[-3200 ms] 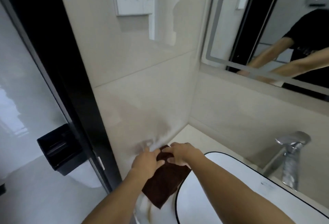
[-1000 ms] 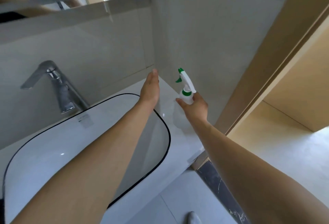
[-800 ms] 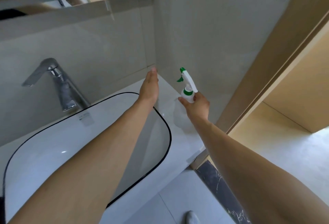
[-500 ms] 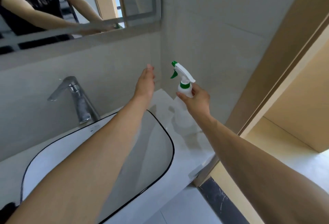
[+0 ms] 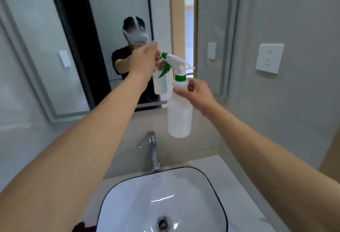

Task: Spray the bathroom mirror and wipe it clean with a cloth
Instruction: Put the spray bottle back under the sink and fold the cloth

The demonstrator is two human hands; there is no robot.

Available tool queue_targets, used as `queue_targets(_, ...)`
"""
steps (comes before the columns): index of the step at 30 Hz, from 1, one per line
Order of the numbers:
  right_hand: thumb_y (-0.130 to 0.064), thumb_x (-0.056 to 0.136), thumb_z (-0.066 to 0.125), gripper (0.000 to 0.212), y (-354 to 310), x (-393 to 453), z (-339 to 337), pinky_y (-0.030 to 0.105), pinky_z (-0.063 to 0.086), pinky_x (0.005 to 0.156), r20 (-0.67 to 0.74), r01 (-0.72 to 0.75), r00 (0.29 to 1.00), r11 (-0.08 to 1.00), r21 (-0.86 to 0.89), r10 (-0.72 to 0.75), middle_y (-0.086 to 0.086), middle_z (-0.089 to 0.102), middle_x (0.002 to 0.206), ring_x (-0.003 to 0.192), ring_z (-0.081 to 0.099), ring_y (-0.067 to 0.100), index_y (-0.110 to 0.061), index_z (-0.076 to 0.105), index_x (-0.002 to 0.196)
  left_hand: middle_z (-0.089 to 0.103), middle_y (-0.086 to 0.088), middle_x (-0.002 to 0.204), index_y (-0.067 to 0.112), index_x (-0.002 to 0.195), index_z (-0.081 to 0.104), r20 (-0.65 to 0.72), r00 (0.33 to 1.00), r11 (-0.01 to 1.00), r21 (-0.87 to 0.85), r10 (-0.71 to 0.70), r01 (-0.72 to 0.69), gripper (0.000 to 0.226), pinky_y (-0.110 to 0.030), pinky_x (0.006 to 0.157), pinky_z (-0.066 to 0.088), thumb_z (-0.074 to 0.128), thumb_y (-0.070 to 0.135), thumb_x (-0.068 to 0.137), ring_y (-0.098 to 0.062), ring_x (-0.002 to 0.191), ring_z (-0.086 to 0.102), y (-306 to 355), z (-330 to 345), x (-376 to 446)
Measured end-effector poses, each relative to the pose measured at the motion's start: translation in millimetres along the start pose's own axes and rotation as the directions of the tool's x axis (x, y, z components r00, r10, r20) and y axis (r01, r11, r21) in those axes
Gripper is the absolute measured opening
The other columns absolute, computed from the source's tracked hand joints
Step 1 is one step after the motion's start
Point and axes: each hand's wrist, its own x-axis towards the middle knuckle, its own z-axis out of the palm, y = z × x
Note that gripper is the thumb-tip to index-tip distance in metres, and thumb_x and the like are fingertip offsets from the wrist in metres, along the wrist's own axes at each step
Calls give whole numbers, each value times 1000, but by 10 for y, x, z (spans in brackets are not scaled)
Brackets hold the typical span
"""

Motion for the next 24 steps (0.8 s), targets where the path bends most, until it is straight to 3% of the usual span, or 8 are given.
queue_targets(3,-26,86,78,31,-354,105,318,40,59,91,170,57,983,993,102,-74,3,75,107,98,73,18,-13,69,113,66,-5,78,10,82,67,-111,989,990,112,93,-81,38,-33,65,47,55,43,96,-18,69,58,256,-508,-10)
queue_targets(9,-24,89,75,32,-802,100,889,36,58,89,423,125,879,964,235,-218,5,77,107,98,74,19,-9,69,116,60,-6,71,-2,83,67,-255,949,951,289,184,-107,44,-30,66,43,63,41,93,-16,64,51,498,-1388,-275)
queue_targets(13,-28,90,73,30,-1021,40,1104,45,55,98,511,155,808,942,297,-294,11,76,108,102,72,27,-12,70,115,60,2,63,-3,86,72,-303,937,946,316,174,-74,44,-27,65,41,63,39,94,-11,58,50,594,-1745,-469)
queue_targets(19,-37,84,74,40,-1189,84,1166,55,48,105,549,156,765,924,350,-337,12,75,112,109,70,31,-14,71,117,64,-5,70,1,82,74,-297,935,939,331,194,-90,38,-30,68,40,66,37,93,-16,64,50,756,-1900,-525)
queue_targets(21,-34,86,75,37,-1195,112,1135,51,51,103,552,158,762,923,350,-340,13,74,112,109,70,30,-13,71,117,64,-3,70,-1,85,74,-284,940,938,334,188,-86,36,-26,67,40,65,33,94,-13,61,49,786,-1874,-515)
queue_targets(24,-20,93,69,22,-1199,137,1052,25,56,84,554,162,764,929,332,-331,2,77,106,99,73,14,-13,70,114,64,2,71,5,84,72,-247,954,938,337,171,-81,29,-22,64,41,63,30,97,-6,60,50,800,-1822,-484)
